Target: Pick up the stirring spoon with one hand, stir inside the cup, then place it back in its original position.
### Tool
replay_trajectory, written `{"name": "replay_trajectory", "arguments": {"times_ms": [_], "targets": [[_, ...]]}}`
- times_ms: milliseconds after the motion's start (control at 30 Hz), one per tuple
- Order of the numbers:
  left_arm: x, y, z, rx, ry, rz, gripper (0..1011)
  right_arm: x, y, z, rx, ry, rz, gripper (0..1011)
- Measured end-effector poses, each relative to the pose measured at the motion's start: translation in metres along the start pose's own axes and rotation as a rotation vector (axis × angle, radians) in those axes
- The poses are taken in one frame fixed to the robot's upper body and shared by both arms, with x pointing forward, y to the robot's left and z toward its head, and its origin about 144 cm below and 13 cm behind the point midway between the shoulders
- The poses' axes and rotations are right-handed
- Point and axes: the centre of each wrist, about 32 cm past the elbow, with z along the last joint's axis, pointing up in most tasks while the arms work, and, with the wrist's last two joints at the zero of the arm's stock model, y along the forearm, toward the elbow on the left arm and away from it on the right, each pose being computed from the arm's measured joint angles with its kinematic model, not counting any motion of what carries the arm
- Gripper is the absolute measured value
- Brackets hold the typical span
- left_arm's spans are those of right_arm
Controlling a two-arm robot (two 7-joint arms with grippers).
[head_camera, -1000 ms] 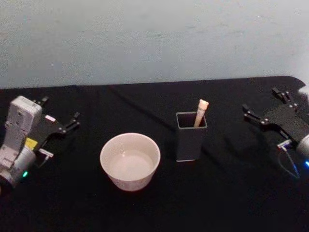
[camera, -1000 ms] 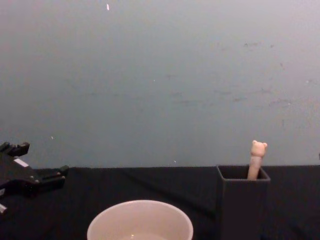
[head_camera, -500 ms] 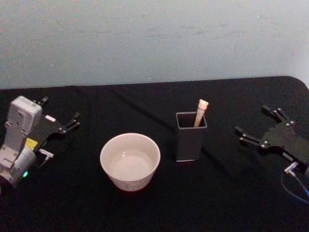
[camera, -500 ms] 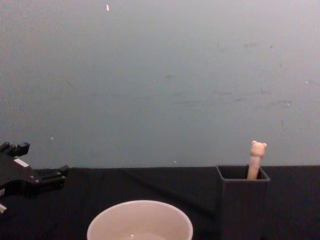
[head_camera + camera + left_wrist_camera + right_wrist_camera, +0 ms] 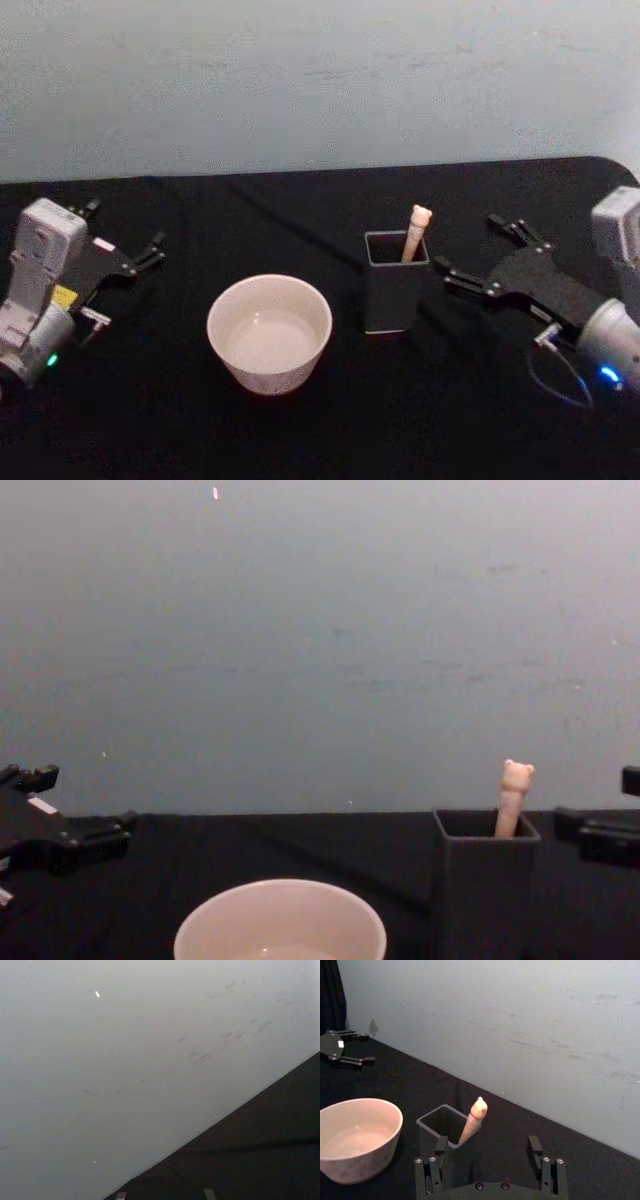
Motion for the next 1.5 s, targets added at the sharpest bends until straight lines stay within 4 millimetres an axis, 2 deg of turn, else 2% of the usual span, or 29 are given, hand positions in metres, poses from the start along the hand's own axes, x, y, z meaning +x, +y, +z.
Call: {"name": "replay_trajectory", "arguments": {"times_ms": [367,633,967,1500], "targets": [[0.000,0.000,0.000,0.000,0.000,0.000,1001,0.001,0.033,0.005,-0.030,0.068,0.006,1002],[0.000,0.000,0.000,0.000,0.000,0.000,1001,0.000,0.049,0.008,-0.036,0.097,0.005,1002],[0.000,0.000,0.000,0.000,0.000,0.000,1001,0.001,0.057,0.010,-0.051,0.124,0.007,1002],[0.000,0.000,0.000,0.000,0.000,0.000,1002,0.003,0.057,0.010,-0.057,0.136,0.014,1002]]}}
